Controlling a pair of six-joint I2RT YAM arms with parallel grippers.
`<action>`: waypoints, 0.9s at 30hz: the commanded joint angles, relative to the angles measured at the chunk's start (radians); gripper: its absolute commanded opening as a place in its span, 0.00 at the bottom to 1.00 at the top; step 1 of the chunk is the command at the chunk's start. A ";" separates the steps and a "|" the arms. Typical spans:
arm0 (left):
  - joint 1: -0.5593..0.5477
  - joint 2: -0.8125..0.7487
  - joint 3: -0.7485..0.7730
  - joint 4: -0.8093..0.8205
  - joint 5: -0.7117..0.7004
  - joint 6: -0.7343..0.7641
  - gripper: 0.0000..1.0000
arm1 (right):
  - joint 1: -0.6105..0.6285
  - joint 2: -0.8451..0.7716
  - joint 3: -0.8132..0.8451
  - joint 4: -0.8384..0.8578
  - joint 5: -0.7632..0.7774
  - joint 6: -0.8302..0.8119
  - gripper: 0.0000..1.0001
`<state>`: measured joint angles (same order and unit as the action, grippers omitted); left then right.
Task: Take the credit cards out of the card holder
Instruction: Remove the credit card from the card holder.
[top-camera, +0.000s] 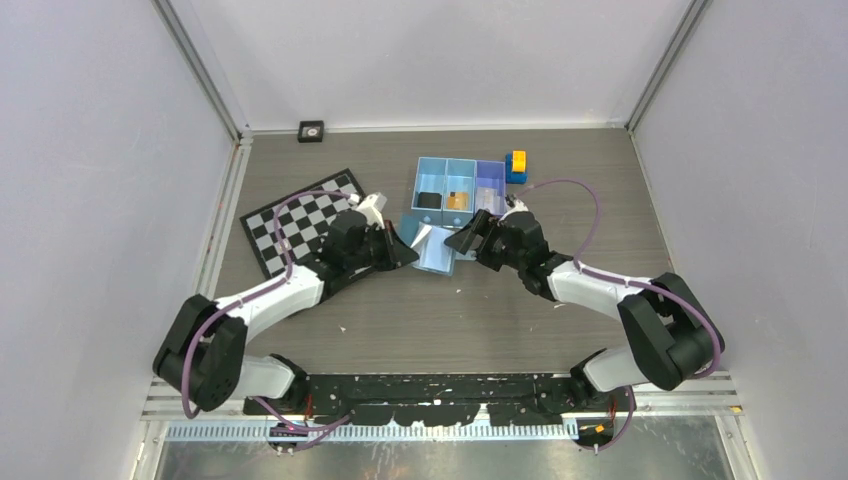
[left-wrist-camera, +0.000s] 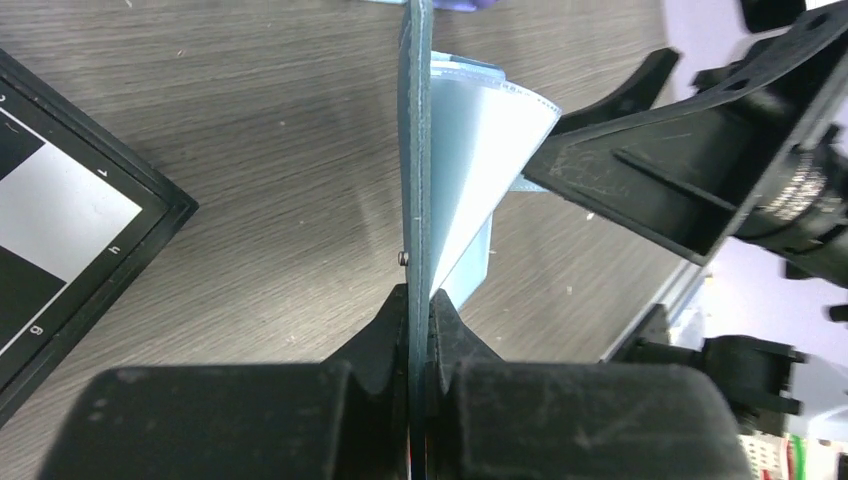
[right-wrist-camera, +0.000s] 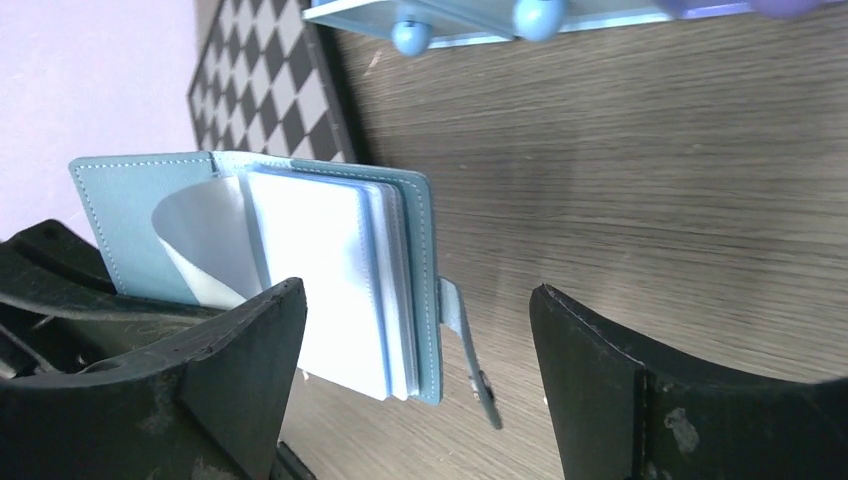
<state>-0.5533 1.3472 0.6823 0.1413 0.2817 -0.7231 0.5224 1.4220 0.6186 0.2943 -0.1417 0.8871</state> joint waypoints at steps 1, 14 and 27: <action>0.044 -0.105 -0.055 0.209 0.089 -0.081 0.01 | 0.003 -0.046 -0.034 0.215 -0.096 0.043 0.87; 0.096 -0.176 -0.121 0.344 0.181 -0.168 0.02 | 0.003 -0.034 -0.107 0.548 -0.246 0.126 0.77; 0.101 -0.112 -0.139 0.402 0.188 -0.195 0.02 | 0.004 -0.063 -0.143 0.656 -0.262 0.150 0.37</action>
<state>-0.4591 1.2396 0.5415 0.4484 0.4461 -0.9096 0.5224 1.4002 0.4744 0.8749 -0.3885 1.0340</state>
